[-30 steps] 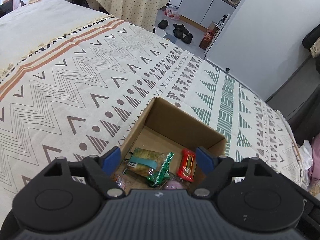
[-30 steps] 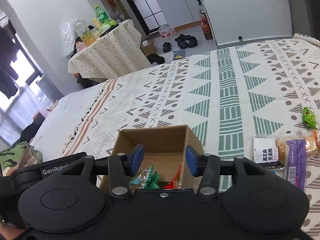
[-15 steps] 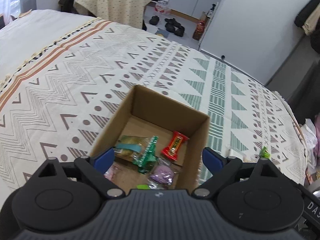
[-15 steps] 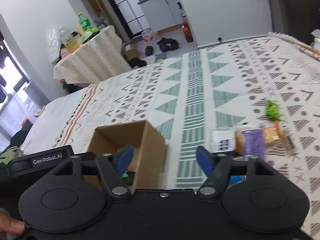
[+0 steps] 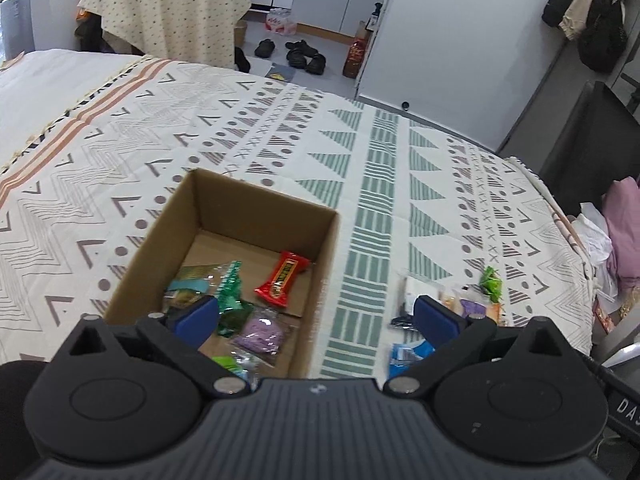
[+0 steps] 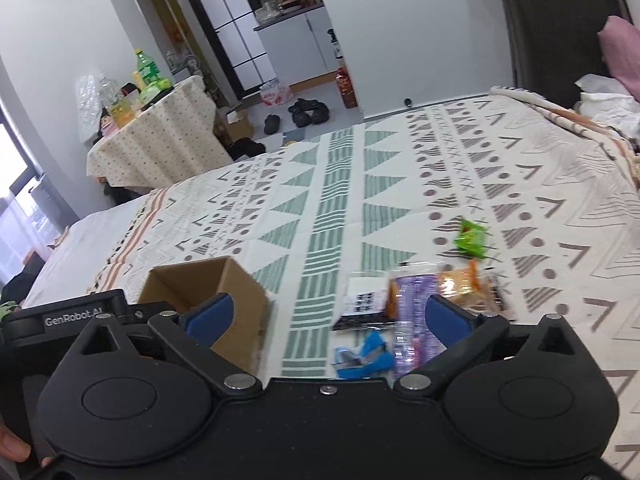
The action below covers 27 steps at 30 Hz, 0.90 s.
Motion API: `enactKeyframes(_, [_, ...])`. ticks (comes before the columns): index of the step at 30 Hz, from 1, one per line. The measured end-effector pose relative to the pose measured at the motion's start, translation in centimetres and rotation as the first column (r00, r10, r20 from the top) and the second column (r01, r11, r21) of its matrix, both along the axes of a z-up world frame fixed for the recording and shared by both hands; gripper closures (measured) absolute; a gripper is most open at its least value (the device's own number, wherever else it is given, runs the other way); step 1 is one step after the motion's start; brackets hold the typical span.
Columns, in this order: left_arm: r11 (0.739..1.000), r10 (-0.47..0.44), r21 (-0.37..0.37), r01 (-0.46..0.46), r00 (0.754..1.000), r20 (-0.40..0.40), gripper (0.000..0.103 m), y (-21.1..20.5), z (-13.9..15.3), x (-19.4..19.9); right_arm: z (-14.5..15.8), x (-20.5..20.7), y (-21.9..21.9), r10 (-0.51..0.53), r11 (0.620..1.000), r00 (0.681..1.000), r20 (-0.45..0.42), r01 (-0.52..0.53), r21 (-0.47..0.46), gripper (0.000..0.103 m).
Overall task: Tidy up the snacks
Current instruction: 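Move both grippers back to the remaining snacks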
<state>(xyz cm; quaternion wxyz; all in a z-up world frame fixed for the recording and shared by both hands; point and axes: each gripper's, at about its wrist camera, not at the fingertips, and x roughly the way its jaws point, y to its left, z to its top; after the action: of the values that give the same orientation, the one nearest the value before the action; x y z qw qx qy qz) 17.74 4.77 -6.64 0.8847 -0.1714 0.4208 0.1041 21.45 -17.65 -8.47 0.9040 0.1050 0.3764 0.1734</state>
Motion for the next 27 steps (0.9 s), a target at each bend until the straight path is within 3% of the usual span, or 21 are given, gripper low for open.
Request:
enactKeyframes(16, [0.995, -0.085, 0.043, 0.086, 0.996, -0.031, 0.0, -6.0, -1.1, 1.7, -1.9, 0.7, -6.0, -0.041, 0.999, 0.998, -0.053, 0.042, 0.017, 0.002])
enactKeyframes(27, [0.996, -0.086, 0.02, 0.088, 0.993, -0.086, 0.006, -8.3, -3.8, 3.2, -3.8, 2.1, -8.8, -0.019, 0.999, 0.994, -0.104, 0.022, 0.031, 0.026])
